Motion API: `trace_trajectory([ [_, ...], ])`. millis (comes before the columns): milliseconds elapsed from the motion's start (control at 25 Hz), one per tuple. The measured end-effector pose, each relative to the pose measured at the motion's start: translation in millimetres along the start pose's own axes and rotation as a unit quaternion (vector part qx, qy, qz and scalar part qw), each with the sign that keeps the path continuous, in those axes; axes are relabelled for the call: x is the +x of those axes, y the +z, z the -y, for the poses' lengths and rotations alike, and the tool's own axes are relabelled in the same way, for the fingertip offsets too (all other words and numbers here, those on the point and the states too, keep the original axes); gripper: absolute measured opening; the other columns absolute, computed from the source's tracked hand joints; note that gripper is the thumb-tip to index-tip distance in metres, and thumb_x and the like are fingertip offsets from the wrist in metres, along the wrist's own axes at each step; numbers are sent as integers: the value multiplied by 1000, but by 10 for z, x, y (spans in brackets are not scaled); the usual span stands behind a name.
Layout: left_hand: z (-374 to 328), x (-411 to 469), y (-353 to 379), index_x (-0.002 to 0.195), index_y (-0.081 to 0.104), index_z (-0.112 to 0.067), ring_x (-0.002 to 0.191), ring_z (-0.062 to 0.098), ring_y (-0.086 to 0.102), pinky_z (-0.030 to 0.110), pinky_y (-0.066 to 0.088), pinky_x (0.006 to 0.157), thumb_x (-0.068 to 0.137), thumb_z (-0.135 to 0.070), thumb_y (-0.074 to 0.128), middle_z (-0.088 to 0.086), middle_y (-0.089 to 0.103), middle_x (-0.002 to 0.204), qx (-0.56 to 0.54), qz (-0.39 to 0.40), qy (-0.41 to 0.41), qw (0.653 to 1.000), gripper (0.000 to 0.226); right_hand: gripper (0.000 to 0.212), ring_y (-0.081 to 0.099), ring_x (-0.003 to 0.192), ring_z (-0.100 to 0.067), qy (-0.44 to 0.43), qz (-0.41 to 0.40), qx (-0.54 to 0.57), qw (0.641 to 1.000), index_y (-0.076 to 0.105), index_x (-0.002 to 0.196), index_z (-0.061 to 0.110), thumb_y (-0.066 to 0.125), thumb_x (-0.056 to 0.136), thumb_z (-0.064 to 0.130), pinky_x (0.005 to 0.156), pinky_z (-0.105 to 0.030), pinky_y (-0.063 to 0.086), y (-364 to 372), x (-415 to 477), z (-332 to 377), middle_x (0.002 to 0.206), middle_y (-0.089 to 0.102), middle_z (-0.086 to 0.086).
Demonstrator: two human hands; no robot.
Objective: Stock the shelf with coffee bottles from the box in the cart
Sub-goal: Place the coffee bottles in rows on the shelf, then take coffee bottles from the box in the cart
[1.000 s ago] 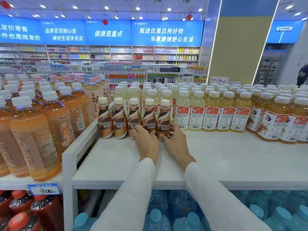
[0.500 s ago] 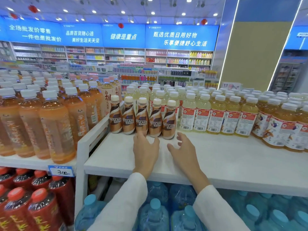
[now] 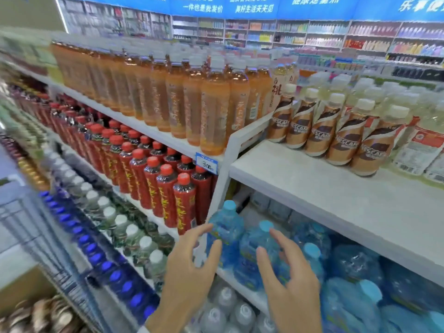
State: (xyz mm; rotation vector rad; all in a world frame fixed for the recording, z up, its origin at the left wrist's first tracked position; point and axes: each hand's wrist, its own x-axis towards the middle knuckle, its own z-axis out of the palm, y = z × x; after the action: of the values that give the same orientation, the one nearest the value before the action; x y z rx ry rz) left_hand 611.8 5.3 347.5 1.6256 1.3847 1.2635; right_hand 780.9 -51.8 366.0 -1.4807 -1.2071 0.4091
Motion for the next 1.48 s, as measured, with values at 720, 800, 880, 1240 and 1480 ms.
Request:
trace_trajectory([
  [720, 2824, -1508, -2819, 130, 61, -33, 119, 9, 58, 25, 45, 97, 96, -38, 66, -14, 63, 125, 37, -173, -441, 880, 35, 43, 55, 125, -11, 131, 461, -112, 870, 61, 131, 30, 74, 90, 29, 103, -27, 40, 3458, -1681, -173, 133, 61, 8],
  [800, 3086, -1565, -3008, 130, 60, -31, 119, 11, 59, 27, 47, 97, 95, -39, 66, -13, 64, 123, 38, -171, -462, 869, 36, 44, 52, 130, -11, 141, 492, -121, 851, 58, 134, 31, 71, 92, 34, 112, -34, 39, 3721, -1793, -126, 138, 59, 9],
  [880, 3357, -1593, -3137, 134, 59, -28, 121, 11, 57, 31, 47, 101, 95, -41, 63, -11, 63, 128, 45, -163, -479, 861, 41, 44, 49, 132, -8, 135, 521, -149, 830, 55, 137, 32, 66, 95, 40, 112, -30, 37, 3969, -1901, -105, 140, 56, 12],
  [1240, 4265, -1345, -3238, 141, 53, -14, 125, 21, 57, 33, 44, 105, 98, -33, 60, 3, 61, 137, 36, -118, -544, 830, 48, 46, 47, 128, -4, 150, 595, -207, 762, 49, 142, 37, 57, 98, 48, 100, -22, 36, 4547, -2001, -267, 141, 51, 18],
  [1480, 4872, -1269, -3515, 125, 61, -17, 106, 21, 63, 29, 45, 90, 97, -34, 60, 5, 68, 120, 9, -247, -600, 761, 32, 42, 46, 122, 2, 155, 642, -232, 714, 49, 138, 41, 60, 98, 43, 85, -7, 36, 4761, -1963, -421, 134, 50, 23],
])
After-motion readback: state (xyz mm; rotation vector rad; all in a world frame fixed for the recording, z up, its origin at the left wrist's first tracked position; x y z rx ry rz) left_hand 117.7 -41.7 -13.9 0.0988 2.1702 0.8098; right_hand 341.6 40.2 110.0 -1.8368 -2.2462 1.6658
